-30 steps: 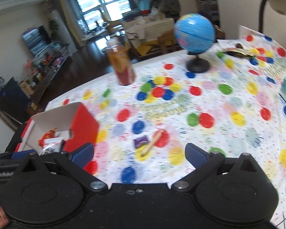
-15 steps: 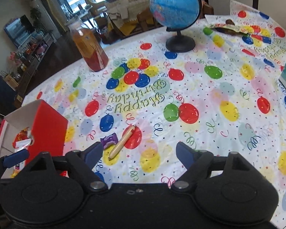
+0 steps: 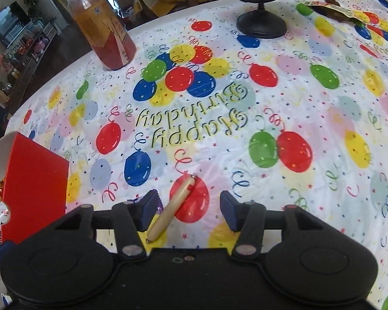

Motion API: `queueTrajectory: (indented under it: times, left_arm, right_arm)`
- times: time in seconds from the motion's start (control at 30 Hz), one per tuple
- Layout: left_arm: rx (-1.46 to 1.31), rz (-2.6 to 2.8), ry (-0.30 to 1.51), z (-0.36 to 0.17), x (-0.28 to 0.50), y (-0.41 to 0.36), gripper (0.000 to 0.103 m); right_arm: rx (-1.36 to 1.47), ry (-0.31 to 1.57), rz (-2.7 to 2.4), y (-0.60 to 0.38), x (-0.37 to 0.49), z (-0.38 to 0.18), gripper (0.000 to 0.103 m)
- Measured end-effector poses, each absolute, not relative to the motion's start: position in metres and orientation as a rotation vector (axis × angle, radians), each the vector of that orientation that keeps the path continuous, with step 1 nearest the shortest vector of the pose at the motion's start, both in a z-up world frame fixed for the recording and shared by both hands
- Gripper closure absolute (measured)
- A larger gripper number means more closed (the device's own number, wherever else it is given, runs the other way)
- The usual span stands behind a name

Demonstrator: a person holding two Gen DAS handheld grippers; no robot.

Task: Organize snacks
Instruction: 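Grasp the beige stick snack with the right tool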

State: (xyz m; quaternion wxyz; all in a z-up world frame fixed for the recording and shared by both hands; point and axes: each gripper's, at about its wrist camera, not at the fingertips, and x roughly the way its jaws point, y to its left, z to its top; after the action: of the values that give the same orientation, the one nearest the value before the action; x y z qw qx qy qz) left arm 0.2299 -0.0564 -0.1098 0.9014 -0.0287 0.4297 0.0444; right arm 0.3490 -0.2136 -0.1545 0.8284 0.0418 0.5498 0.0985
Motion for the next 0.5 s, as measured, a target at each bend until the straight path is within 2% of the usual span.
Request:
queueTrajectory:
  times: [0.13,0.33,0.5]
  left_arm:
    - [-0.066,0.081,0.891,-0.111,0.230,-0.053,0.002]
    - [-0.072,0.073,0.895,-0.114,0.232,-0.049,0.002]
    - [-0.074,0.068,0.902,-0.115,0.234,-0.047,0.002]
  right_arm:
    - [0.066,1.185,0.210,-0.201,0.354,-0.162,0.065]
    - [0.003,1.200,0.207,-0.186,0.356,-0.169,0.067]
    - [-0.050,1.220,0.201,-0.180,0.355,-0.174,0.078]
